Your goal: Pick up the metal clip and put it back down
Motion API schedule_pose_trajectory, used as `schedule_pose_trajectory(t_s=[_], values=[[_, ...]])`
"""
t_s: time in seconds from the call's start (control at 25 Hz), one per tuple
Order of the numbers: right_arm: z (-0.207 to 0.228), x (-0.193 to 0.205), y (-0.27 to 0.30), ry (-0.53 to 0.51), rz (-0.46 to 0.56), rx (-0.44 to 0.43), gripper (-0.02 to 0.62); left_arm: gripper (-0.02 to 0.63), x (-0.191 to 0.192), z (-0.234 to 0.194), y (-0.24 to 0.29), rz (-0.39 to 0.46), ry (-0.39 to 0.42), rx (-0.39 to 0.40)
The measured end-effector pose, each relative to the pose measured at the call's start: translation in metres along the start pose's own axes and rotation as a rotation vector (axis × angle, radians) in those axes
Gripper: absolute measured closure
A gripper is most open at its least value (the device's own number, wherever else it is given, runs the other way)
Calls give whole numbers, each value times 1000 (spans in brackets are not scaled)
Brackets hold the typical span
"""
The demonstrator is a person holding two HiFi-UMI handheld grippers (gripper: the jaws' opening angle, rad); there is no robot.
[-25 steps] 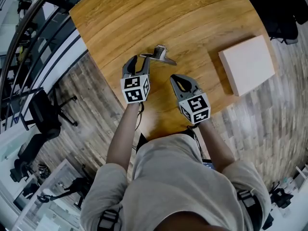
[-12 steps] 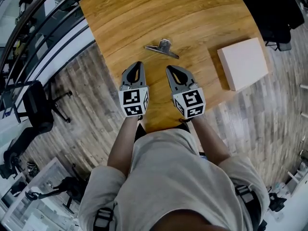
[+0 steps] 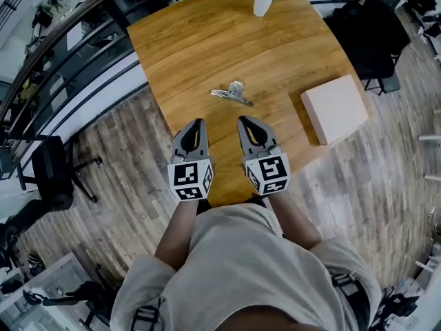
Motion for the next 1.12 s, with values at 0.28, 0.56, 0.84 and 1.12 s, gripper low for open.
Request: schedule_pose_trajectory(t_s=[0.28, 0.56, 0.84, 1.12], values=[[-9, -57, -40, -73, 147, 139, 563, 578, -48, 9, -38, 123, 42, 64], [1, -87, -93, -120, 219, 284, 563, 578, -73, 16, -68, 203, 72, 105], [-1, -87, -119, -120, 233, 318, 567, 578, -77, 29, -76, 211, 90, 175], [-9, -90, -125, -133, 250, 328, 568, 578, -82, 36, -85, 254, 113, 190]])
Point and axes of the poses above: the fingertips, and each gripper's own axes: y forward along the fingers, z to its right, x out of its underside, the point moved 10 cm from there along -y, backward along the fingers, and after that the axes turned 8 degrees about -y, right-handed, at the moved point
